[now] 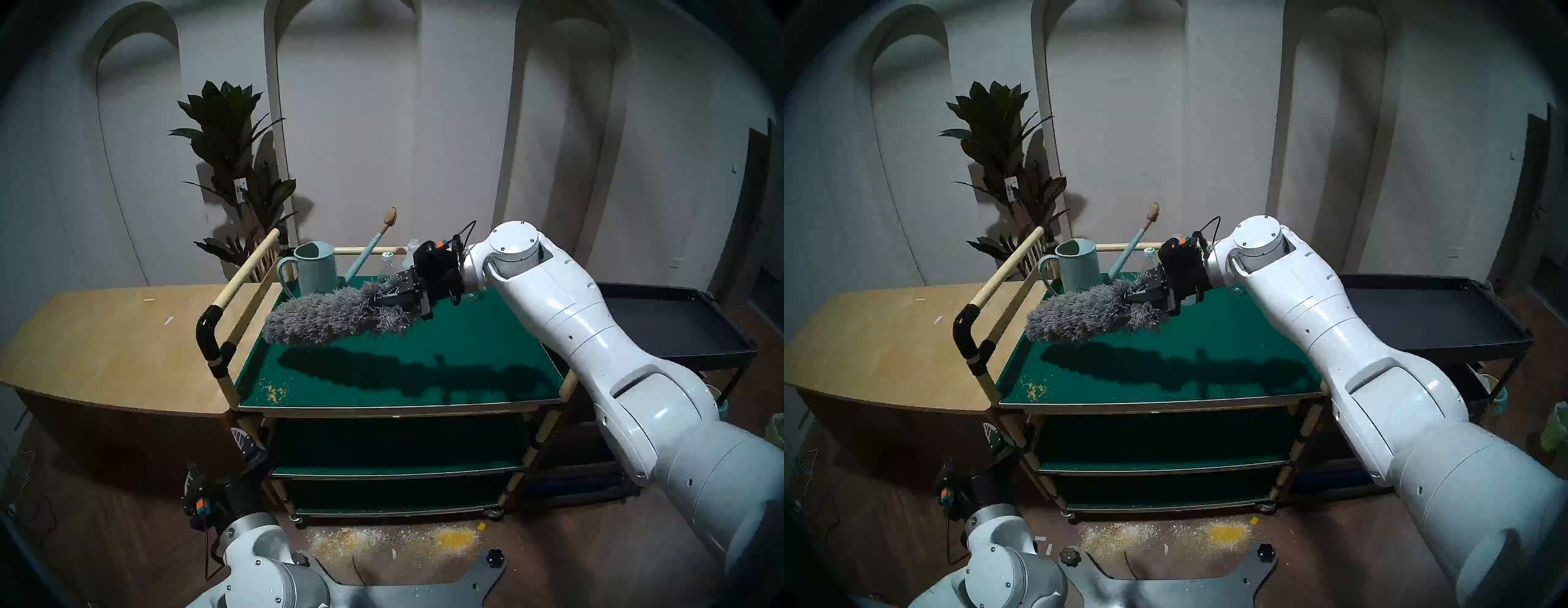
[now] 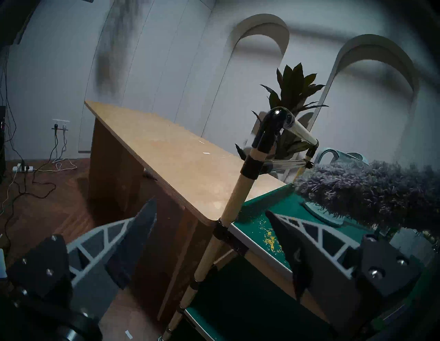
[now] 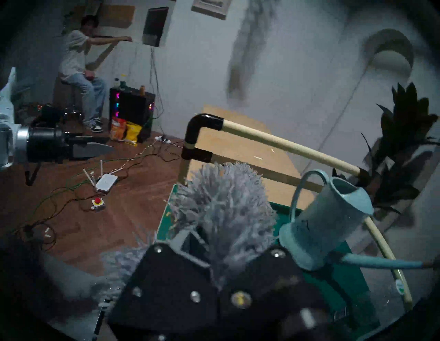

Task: Dust the shelf with the duster

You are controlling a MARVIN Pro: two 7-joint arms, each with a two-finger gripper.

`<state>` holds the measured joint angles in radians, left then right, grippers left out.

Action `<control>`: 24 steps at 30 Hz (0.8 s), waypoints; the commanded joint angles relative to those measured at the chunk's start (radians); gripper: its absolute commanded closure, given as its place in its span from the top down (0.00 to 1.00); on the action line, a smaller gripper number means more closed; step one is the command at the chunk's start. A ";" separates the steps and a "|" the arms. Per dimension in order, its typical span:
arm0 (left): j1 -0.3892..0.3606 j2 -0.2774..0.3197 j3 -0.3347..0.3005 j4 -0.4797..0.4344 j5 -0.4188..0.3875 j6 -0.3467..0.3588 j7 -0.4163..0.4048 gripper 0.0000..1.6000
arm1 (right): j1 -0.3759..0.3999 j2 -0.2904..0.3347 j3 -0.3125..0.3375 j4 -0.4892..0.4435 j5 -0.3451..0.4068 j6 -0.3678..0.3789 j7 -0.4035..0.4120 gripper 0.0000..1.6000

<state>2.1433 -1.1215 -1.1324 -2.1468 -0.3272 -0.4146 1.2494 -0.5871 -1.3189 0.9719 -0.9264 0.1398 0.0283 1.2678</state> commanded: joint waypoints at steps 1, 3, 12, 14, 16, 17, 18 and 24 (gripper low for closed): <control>-0.017 0.001 -0.018 -0.004 -0.010 0.009 0.003 1.00 | 0.025 -0.106 -0.076 0.085 -0.034 -0.044 -0.071 0.00; -0.016 -0.003 -0.022 0.002 -0.017 0.008 0.005 1.00 | 0.024 -0.125 -0.104 0.115 -0.048 -0.048 -0.093 0.00; -0.021 -0.012 -0.041 0.023 -0.052 -0.001 0.011 1.00 | 0.072 -0.213 -0.167 0.286 -0.103 -0.105 -0.089 0.00; -0.026 -0.014 -0.043 0.030 -0.060 -0.004 0.008 1.00 | 0.086 -0.219 -0.178 0.311 -0.107 -0.118 -0.068 0.00; -0.032 -0.015 -0.041 0.036 -0.068 -0.007 0.004 1.00 | 0.095 -0.220 -0.186 0.324 -0.108 -0.136 -0.041 0.00; -0.035 -0.016 -0.041 0.039 -0.070 -0.008 0.002 1.00 | 0.098 -0.219 -0.189 0.329 -0.108 -0.140 -0.028 0.00; -0.039 -0.016 -0.040 0.041 -0.073 -0.009 0.000 1.00 | 0.100 -0.217 -0.192 0.330 -0.108 -0.149 -0.007 0.00; -0.047 -0.022 -0.034 0.051 -0.078 -0.018 -0.006 1.00 | 0.105 -0.195 -0.198 0.311 -0.097 -0.183 0.099 0.00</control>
<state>2.1148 -1.1404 -1.1705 -2.0959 -0.4170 -0.4225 1.2532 -0.5289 -1.5088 0.7675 -0.5874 0.0185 -0.1155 1.2766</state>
